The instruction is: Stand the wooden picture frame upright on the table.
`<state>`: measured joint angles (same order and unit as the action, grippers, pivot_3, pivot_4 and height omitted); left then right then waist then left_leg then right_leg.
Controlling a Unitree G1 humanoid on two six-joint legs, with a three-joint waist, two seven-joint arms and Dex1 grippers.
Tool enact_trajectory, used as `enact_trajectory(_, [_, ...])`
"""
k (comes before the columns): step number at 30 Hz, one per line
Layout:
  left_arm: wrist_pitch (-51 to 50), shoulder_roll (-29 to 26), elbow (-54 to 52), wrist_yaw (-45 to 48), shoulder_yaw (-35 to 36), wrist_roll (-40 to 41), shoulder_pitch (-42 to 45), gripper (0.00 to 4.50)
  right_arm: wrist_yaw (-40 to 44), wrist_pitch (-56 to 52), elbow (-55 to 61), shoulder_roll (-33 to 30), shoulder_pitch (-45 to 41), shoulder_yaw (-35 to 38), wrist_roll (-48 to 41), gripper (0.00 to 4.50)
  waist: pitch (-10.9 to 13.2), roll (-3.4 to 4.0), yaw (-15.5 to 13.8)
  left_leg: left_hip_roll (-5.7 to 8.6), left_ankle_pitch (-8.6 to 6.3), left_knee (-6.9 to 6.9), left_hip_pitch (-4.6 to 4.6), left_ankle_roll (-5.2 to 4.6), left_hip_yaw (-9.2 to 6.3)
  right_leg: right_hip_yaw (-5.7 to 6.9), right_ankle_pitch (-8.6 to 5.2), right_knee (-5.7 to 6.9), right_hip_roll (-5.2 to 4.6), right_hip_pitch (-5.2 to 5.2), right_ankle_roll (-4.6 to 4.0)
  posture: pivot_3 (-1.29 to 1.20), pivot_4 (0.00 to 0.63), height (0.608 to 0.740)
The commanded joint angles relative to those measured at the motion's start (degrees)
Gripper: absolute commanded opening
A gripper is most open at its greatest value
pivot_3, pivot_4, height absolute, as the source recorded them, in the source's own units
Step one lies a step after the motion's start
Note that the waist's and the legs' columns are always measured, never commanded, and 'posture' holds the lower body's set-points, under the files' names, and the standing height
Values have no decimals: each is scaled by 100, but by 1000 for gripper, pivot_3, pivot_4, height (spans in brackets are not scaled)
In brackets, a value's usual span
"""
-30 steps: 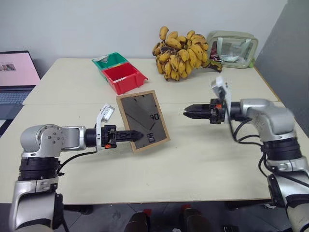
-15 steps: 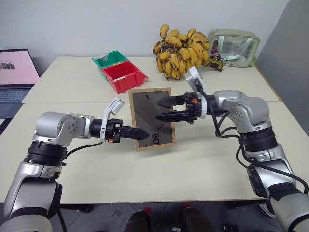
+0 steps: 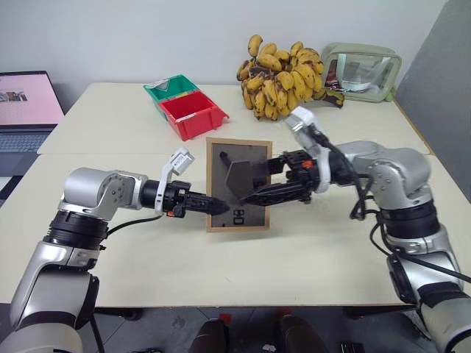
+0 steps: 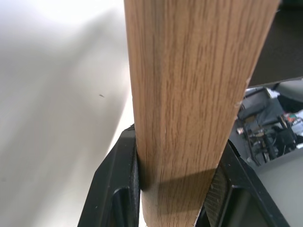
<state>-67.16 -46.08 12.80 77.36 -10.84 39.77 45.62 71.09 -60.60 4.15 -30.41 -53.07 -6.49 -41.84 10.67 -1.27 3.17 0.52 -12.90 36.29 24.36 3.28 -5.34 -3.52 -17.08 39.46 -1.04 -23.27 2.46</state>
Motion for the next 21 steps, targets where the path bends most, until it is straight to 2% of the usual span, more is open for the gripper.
enact_trajectory(1, [-11,-71,-204,35,195,62,-34,1285,-152,619,67,-429,150,132,424,4050,0,0,11,0,0,1,0,0,0,0,0,3,1,0,0,0,150,740])
enact_trajectory(2, [-53,-98,-281,50,225,103,-84,1285,-185,1020,75,-616,257,112,720,4050,0,0,18,-1,0,2,0,-1,1,0,0,6,1,-1,0,0,150,740])
enact_trajectory(4, [-233,-161,-442,71,298,236,-185,1285,-130,2620,144,-1082,827,273,1530,4050,0,0,12,-3,0,3,0,-1,6,-2,0,10,2,-2,0,0,150,740])
enact_trajectory(5, [-330,-183,-510,85,332,306,-221,1285,-130,3753,71,-1180,1130,345,1976,4050,-1,-2,0,-1,0,3,1,-1,16,4,-1,8,6,-1,1,0,150,740])
enact_trajectory(8, [-610,-141,-759,27,456,549,-301,1285,-893,8974,-1334,-1348,1743,331,3840,4050,-1,-4,-7,3,-1,6,2,-2,39,1,-4,1,17,2,7,0,150,740])
enact_trajectory(10, [-837,-68,-895,-36,552,724,-319,1285,-1553,11497,-2448,-1257,1640,522,4574,4050,1,-5,4,5,-1,17,2,-2,53,-8,-3,7,16,2,8,0,150,740])
enact_trajectory(12, [-1085,18,-976,-141,661,891,-307,1285,-2037,13384,-3481,-1080,1385,712,5019,4050,2,-5,16,5,-1,32,1,-2,61,-17,-3,20,16,2,8,0,150,740])
enact_trajectory(14, [-1436,152,-943,-262,842,1124,-235,1285,-2501,14464,-4182,-741,1055,925,5748,4050,3,-6,59,2,-1,47,-4,-2,68,-26,-3,42,18,2,8,0,150,740])
enact_trajectory(16, [-1641,229,-989,-364,917,1272,-211,1285,-2830,15092,-4597,-327,740,1264,6439,4050,4,-7,146,-6,0,54,-22,0,69,-35,-2,58,33,8,6,0,150,740])
enact_trajectory(21, [-1978,438,-1231,-673,1010,1540,-220,1285,-4062,15309,-4591,404,283,1759,8228,4050,3,-7,190,-16,16,57,-48,28,59,-48,-5,91,56,16,-1,0,150,740])
